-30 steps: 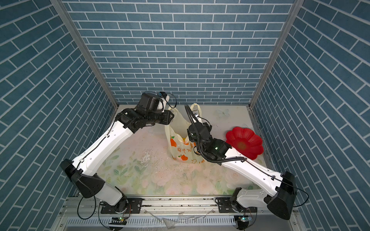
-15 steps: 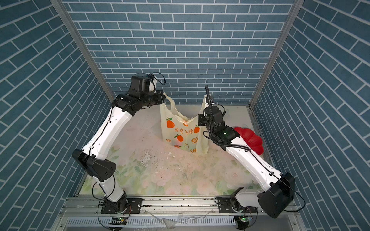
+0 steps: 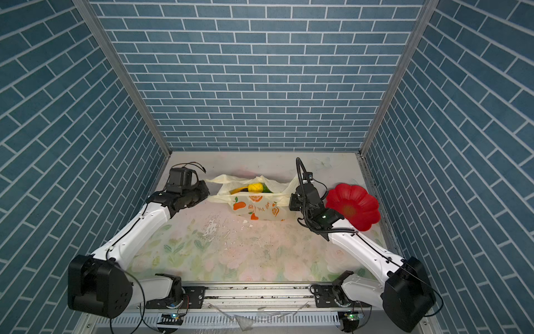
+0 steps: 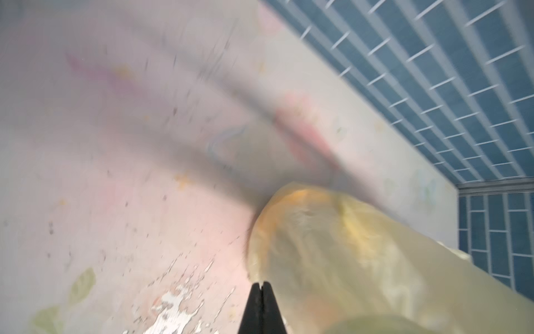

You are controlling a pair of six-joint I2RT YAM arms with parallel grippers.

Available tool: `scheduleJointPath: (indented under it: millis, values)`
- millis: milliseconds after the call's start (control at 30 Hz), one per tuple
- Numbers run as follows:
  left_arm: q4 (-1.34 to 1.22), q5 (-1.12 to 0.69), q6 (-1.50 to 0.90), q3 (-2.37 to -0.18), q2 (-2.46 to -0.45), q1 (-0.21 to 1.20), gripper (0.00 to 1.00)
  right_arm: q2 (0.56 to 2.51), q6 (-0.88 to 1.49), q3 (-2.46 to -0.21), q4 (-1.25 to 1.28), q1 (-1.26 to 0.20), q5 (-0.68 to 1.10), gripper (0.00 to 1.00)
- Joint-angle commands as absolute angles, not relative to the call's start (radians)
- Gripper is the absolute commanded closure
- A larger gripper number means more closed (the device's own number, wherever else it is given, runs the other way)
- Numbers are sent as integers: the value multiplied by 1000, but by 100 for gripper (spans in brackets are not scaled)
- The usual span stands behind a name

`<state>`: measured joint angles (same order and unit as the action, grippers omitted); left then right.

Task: Take fruits out of the plastic bag
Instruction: Spread open the plastic bag at the top-center of the table.

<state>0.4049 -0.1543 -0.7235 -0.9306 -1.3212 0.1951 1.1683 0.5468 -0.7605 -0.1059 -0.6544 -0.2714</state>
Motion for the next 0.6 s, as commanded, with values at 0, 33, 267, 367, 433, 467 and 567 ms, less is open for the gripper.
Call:
scheduleJointPath:
  millis: [0,33,267,367,433,467,567]
  values:
    - [344,-233,-725,-939,-1314,214,99,1129,634,-713,-37,-646,-304,100]
    - [363,-231,-710,-951,-1318,224,96,1124,627,-708,-26,-646,-294,100]
    - [602,-118,-604,-1083,-1250,285,48,1139,538,-741,-14,-686,-255,100]
    - [689,-58,-583,-1114,-1180,308,33,1138,509,-756,-19,-709,-277,100]
    - [730,-25,-570,-1132,-1138,335,27,1142,498,-772,-26,-714,-281,100]
    - [755,-6,-559,-1148,-1128,354,23,1146,493,-783,-29,-715,-280,100]
    - [840,63,-530,-1217,-1135,426,17,1161,475,-816,-28,-719,-272,100]
